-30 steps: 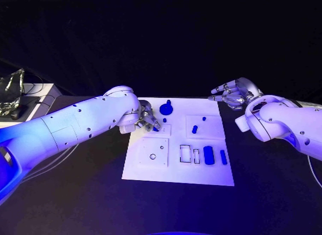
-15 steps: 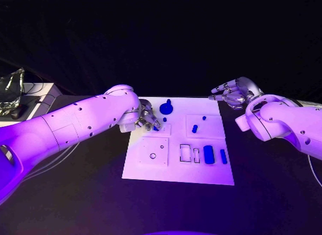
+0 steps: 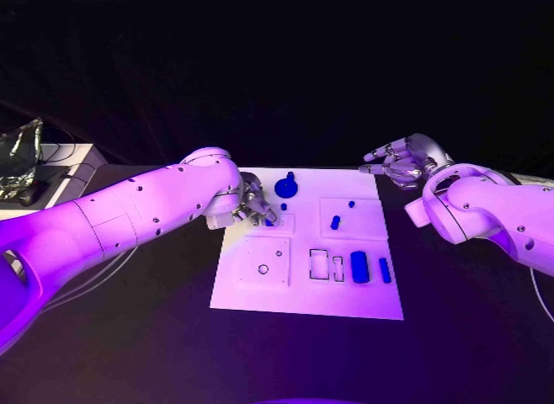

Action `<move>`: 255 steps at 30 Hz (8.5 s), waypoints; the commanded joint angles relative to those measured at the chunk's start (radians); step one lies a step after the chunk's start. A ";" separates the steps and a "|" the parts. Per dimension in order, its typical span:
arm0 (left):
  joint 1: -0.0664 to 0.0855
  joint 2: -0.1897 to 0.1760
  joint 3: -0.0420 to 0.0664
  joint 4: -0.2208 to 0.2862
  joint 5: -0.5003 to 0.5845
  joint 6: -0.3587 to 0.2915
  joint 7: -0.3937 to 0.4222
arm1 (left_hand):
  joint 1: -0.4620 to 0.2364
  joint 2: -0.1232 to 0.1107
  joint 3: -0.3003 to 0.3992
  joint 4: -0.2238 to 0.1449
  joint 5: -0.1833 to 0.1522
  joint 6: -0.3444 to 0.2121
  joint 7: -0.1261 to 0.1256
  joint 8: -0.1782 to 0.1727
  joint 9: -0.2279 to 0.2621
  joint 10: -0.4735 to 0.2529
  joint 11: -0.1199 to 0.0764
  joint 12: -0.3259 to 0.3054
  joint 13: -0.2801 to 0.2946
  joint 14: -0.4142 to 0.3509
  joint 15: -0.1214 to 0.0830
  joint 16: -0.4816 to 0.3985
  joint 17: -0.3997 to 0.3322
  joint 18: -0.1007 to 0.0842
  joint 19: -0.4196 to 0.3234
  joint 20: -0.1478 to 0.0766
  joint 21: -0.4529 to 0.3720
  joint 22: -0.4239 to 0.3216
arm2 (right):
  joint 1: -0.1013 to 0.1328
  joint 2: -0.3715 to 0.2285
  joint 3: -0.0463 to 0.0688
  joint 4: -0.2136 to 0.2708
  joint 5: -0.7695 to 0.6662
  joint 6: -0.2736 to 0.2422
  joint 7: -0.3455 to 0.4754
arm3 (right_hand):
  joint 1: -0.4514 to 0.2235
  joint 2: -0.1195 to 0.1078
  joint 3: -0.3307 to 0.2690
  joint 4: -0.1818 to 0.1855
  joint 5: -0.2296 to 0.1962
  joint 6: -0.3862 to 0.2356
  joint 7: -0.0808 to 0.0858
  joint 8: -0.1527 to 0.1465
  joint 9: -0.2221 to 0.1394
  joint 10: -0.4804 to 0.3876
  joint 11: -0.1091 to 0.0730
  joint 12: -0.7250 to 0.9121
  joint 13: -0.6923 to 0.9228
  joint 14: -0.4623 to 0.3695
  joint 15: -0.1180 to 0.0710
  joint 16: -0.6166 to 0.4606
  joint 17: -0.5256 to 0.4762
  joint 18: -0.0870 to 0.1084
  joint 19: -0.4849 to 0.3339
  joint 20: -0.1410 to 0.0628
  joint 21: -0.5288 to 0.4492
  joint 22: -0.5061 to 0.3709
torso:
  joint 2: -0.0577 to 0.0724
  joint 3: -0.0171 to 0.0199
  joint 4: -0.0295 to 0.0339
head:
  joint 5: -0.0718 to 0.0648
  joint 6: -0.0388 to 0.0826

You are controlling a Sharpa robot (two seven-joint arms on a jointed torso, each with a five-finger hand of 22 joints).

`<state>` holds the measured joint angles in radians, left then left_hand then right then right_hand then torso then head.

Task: Assemble the parts on the task board

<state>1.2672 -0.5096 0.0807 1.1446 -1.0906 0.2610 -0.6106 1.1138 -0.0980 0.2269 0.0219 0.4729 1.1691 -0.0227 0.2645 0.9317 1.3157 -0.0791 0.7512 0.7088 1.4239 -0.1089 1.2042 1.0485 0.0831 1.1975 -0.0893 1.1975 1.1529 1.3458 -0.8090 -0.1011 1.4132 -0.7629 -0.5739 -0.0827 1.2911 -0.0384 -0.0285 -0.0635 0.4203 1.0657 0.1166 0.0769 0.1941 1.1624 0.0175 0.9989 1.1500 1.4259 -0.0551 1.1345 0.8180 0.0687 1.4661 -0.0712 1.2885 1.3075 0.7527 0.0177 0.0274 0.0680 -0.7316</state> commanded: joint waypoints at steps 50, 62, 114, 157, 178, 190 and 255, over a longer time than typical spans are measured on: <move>-0.007 -0.014 -0.003 0.018 0.115 -0.069 -0.007 | 0.076 0.026 0.210 -0.072 -0.006 -0.085 0.064 -0.072 -0.152 -0.077 0.038 -0.020 -0.061 -0.035 0.021 -0.057 -0.072 0.026 -0.059 0.035 -0.090 -0.032 | -0.005 0.001 0.000 -0.003 -0.013 0.025 0.010 | -0.008 -0.006 -0.001 0.005 0.001 0.000 0.008 -0.003 -0.001 -0.007 0.002 -0.004 -0.001 0.000 -0.002 -0.005 -0.001 -0.004 0.066 0.001 -0.004 0.186 | 0.000 -0.0012 0.0015 | 0.000 -0.005; -0.007 -0.018 0.004 0.027 0.108 -0.090 -0.007 | 0.080 0.025 0.226 -0.078 -0.004 -0.102 0.071 -0.061 -0.149 -0.093 0.043 -0.013 -0.077 -0.043 0.025 -0.058 -0.081 0.035 -0.066 0.041 -0.099 -0.031 | -0.006 0.001 0.000 -0.003 -0.013 0.028 0.009 | -0.009 -0.006 -0.001 0.007 -0.001 -0.001 0.008 -0.003 -0.002 -0.007 0.002 -0.004 -0.002 0.000 -0.002 -0.008 -0.002 -0.004 0.066 0.001 -0.003 0.186 | 0.000 -0.0004 0.0003 | 0.000 -0.005; -0.008 0.014 0.007 0.022 0.033 -0.096 -0.008 | 0.080 -0.022 0.293 -0.097 0.003 -0.097 0.069 -0.029 -0.128 -0.079 0.036 -0.001 -0.110 -0.035 0.019 -0.044 -0.076 0.034 -0.051 0.035 -0.090 -0.007 | -0.011 0.005 0.000 0.000 -0.018 0.036 0.009 | -0.009 -0.006 -0.001 0.007 -0.001 -0.002 0.009 -0.004 -0.002 -0.008 0.003 -0.004 -0.002 0.000 -0.002 -0.009 -0.003 -0.004 0.066 0.001 -0.003 0.186 | 0.000 0.0006 0.0000 | 0.006 -0.004; 0.042 0.017 0.026 -0.052 0.104 0.177 -0.018 | -0.009 0.020 0.308 -0.092 0.006 -0.041 0.025 0.008 -0.041 -0.001 0.008 -0.018 -0.115 -0.004 -0.001 -0.024 -0.009 0.001 0.007 -0.002 -0.059 0.033 | -0.018 -0.001 -0.003 0.012 -0.032 0.042 0.012 | -0.008 -0.005 -0.001 0.005 0.001 -0.005 0.010 -0.004 -0.004 -0.008 0.003 -0.005 -0.003 0.000 -0.001 -0.010 -0.004 -0.004 0.066 0.001 -0.003 0.186 | 0.002 0.0001 -0.0014 | 0.005 0.009; 0.128 0.135 -0.037 -0.189 0.100 0.365 -0.029 | -0.012 0.015 0.323 -0.110 0.014 -0.033 0.023 -0.003 0.015 0.001 0.007 -0.014 -0.124 -0.002 0.000 -0.016 0.008 0.003 0.008 0.005 -0.056 0.045 | -0.018 0.015 -0.003 0.005 -0.033 0.044 0.011 | -0.008 -0.005 -0.001 0.005 0.001 -0.005 0.010 -0.004 -0.004 -0.008 0.003 -0.005 -0.003 0.000 -0.001 -0.010 -0.004 -0.004 0.066 0.001 -0.003 0.186 | 0.001 0.0015 0.0001 | 0.007 0.006; 0.134 0.160 -0.057 -0.209 0.064 0.333 -0.029 | -0.014 0.017 0.323 -0.107 0.014 -0.032 0.022 -0.005 0.021 0.002 0.007 -0.010 -0.123 -0.001 0.000 -0.014 0.012 0.004 0.008 0.009 -0.057 0.046 | -0.019 0.019 -0.003 0.004 -0.033 0.042 0.014 | -0.008 -0.005 -0.001 0.005 0.001 -0.005 0.010 -0.004 -0.004 -0.008 0.003 -0.005 -0.003 0.000 -0.001 -0.010 -0.004 -0.004 0.066 0.001 -0.003 0.186 | 0.000 -0.0008 0.0011 | 0.008 0.002; 0.115 0.170 -0.096 -0.228 0.063 0.326 -0.031 | -0.007 0.016 0.326 -0.106 0.012 -0.035 0.024 -0.009 0.037 -0.003 0.008 -0.003 -0.128 -0.001 0.003 -0.015 0.011 0.012 0.005 0.023 -0.061 0.049 | -0.021 0.018 -0.003 0.010 -0.035 0.043 0.017 | -0.008 -0.005 -0.001 0.005 0.001 -0.005 0.010 -0.004 -0.004 -0.008 0.003 -0.005 -0.003 0.000 -0.001 -0.010 -0.004 -0.004 0.066 0.001 -0.003 0.186 | 0.002 -0.0002 0.0010 | 0.006 -0.014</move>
<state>1.3860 -0.3412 -0.0128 0.9159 -1.0395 0.5627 -0.6390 1.0901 -0.0875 0.4095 0.0580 0.4824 1.0990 0.0313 0.2546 0.9620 1.2949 -0.0505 0.7435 0.5820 1.4204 -0.1085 1.1868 1.0584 0.0985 1.2010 -0.0714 1.1427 1.2010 1.3255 -0.7915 -0.1046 1.4218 -0.7879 -0.5435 -0.0772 1.2871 -0.0424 -0.0285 -0.0635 0.4203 1.0611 0.1215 0.0769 0.1909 1.1607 0.0230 0.9992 1.1482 1.4259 -0.0551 1.1289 0.8154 0.0687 1.4661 -0.0712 1.2885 1.3077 0.7530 0.0174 0.0286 0.0752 -0.7454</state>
